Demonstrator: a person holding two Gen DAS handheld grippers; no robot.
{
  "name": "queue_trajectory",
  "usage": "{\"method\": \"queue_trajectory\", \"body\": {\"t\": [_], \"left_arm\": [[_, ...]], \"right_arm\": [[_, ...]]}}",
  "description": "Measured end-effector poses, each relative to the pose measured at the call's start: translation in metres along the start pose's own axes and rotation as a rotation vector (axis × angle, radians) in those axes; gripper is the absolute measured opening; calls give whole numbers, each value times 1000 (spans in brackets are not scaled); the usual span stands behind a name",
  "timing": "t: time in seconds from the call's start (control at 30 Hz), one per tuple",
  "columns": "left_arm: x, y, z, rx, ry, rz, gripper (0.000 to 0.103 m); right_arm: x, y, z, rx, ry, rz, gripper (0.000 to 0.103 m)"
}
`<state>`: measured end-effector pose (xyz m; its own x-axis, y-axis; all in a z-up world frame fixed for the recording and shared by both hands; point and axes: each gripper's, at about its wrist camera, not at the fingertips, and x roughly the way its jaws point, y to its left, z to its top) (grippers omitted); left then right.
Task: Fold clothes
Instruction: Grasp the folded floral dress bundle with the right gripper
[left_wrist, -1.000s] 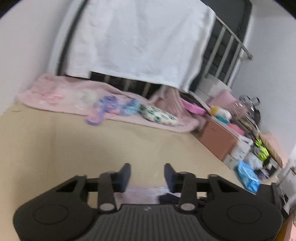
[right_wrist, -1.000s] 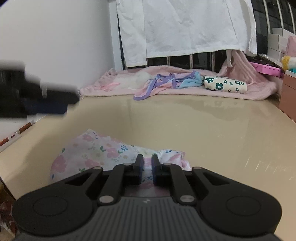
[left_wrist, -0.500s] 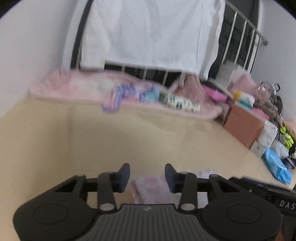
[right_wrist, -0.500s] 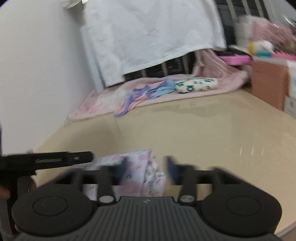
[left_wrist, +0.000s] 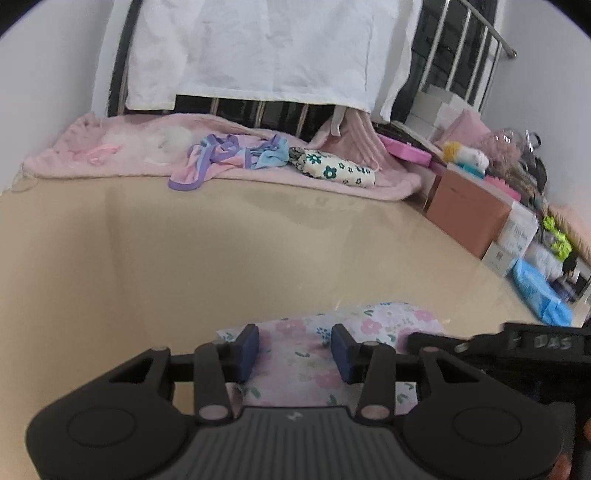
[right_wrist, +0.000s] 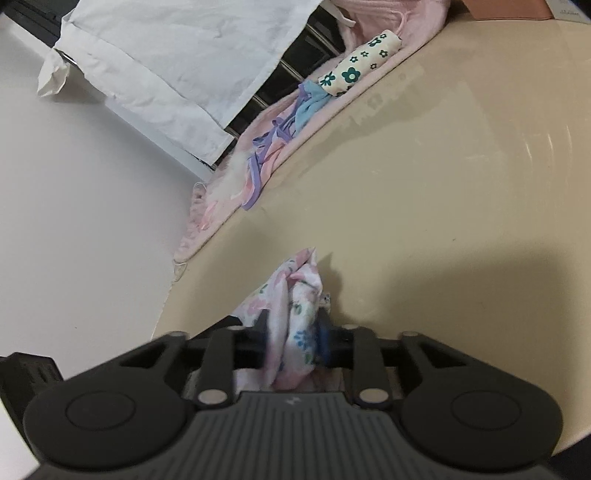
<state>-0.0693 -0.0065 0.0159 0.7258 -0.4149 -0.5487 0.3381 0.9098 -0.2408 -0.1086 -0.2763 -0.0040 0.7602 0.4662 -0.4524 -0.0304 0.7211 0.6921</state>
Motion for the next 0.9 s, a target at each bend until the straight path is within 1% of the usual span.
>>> {"method": "queue_trajectory", "body": {"t": [0.03, 0.1, 0.13, 0.17, 0.27, 0.33, 0.37, 0.4, 0.43, 0.47, 0.53, 0.6, 0.63, 0.67, 0.7, 0.73, 0.77, 0.8, 0.83, 0.87, 0.9], "left_arm": [[-3, 2, 1, -4, -10, -1, 43], [-9, 4, 2, -16, -27, 0, 44], [-9, 4, 3, -24, -28, 3, 44], [-9, 3, 3, -25, -29, 6, 44], [-7, -1, 0, -13, -26, 24, 44], [-5, -2, -2, -8, -21, 30, 44], [-5, -2, -2, -6, -19, 30, 44], [-4, -2, -2, -6, -17, 28, 44], [-4, -1, -2, -6, -15, 23, 44], [-4, -1, -2, -7, -14, 20, 44], [-4, -1, -1, -6, -15, 16, 44], [-5, -1, -1, -4, -17, 16, 44], [-5, -1, -1, -3, -18, 16, 44], [-5, -1, -2, -3, -18, 16, 44], [-5, -1, -2, -3, -18, 16, 44], [-5, -1, -3, -2, -18, 16, 44], [-4, 0, -3, 0, -18, 16, 44], [-4, 0, -3, 3, -17, 17, 45], [-4, -1, -2, 4, -17, 19, 45], [-4, -2, -2, 4, -16, 20, 45], [-3, -2, -2, 5, -15, 19, 45]], "right_arm": [[-8, 4, 3, -36, -30, -31, 50], [-19, 19, 5, -173, -105, -74, 44], [-20, 26, 6, -222, -123, -92, 41], [-17, 31, 6, -251, -121, -95, 41], [0, 41, 2, -293, -67, -78, 41], [14, 39, -3, -272, -45, -120, 40], [18, 35, -5, -233, -38, -122, 36], [19, 29, -5, -184, -43, -102, 33], [17, 26, -5, -153, -46, -75, 20], [14, 23, -5, -122, -51, -52, 18], [11, 18, -5, -74, -62, -30, 18], [10, 21, -4, -95, -56, -46, 25], [7, 25, -4, -125, -61, -66, 35], [2, 29, -4, -158, -68, -89, 48], [-3, 36, -5, -212, -91, -114, 50], [-8, 44, -5, -271, -119, -140, 50], [-12, 50, -6, -307, -135, -146, 48], [-11, 54, -6, -324, -128, -135, 46], [-7, 55, -6, -322, -105, -122, 35], [-3, 55, -8, -306, -81, -106, 27], [1, 50, -9, -270, -66, -101, 25]]}}
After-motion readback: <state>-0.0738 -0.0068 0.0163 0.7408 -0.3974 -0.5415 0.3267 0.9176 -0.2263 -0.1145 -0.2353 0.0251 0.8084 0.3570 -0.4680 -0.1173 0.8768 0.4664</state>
